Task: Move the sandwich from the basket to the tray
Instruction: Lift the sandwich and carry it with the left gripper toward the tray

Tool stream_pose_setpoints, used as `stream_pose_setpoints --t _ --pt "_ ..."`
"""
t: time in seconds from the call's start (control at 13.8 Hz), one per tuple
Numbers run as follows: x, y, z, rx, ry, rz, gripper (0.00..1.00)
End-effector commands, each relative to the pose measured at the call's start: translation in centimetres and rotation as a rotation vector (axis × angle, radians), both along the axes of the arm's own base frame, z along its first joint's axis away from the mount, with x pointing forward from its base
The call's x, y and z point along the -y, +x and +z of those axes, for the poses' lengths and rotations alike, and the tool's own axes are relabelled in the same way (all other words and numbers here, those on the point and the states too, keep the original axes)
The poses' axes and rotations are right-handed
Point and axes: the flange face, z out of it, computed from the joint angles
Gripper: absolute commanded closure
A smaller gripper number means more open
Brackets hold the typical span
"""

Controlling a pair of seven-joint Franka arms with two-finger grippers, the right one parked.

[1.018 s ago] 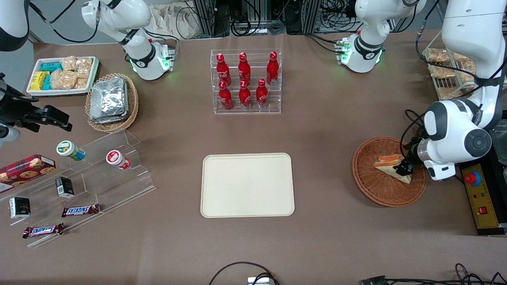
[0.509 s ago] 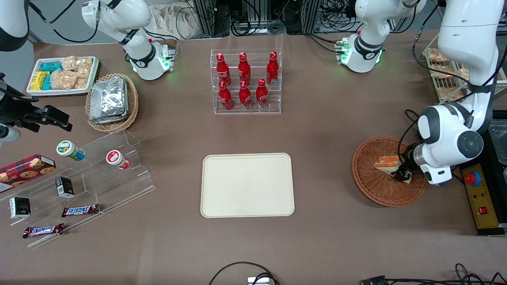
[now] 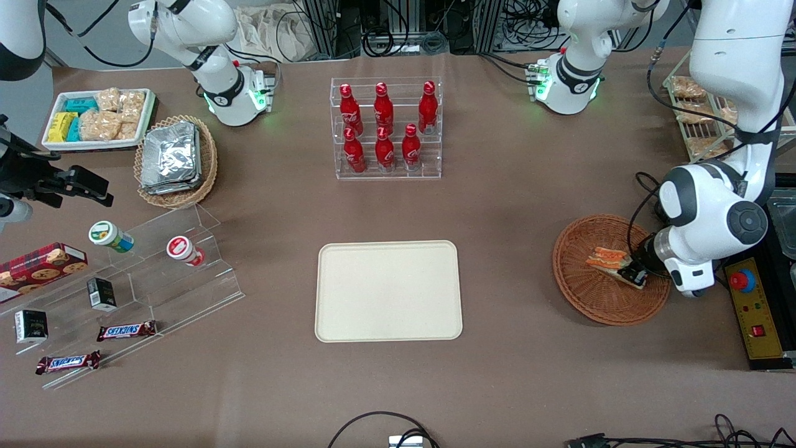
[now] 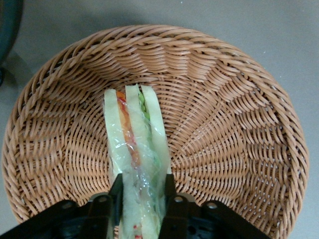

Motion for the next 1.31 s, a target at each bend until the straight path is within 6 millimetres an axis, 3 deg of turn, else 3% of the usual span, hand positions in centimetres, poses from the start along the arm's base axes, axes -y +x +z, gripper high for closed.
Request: stream_pose_setpoints --t 0.0,0.15,0.29,0.44,0.58,0.73,0.95,1.02,1.16,1.24 --pt "0.6 -0.5 0.7 -0.035 -0.014 0.009 1.0" --pt "0.6 -0.3 1.1 -0.027 -0.014 -0.001 1.0" --pt "0.5 0.9 4.0 -0.022 -0.012 -0.03 1.0" --pt "2.1 3.0 8.2 -0.055 -0.016 -0.079 1.0" --pt "3.5 4.9 13.5 -0.054 0.012 -0.156 1.0" --pt "7.7 6.1 17.6 -0.054 0.019 -0.225 1.0" --pt "15.5 6.3 21.2 -0.023 0.015 -0.358 1.0" --pt "18.8 5.8 20.9 -0.021 0.013 -0.399 1.0" --pt "27.3 4.9 18.6 -0.032 0.02 -0.506 1.0" --pt "30.2 4.6 17.1 -0.043 0.017 -0.546 1.0"
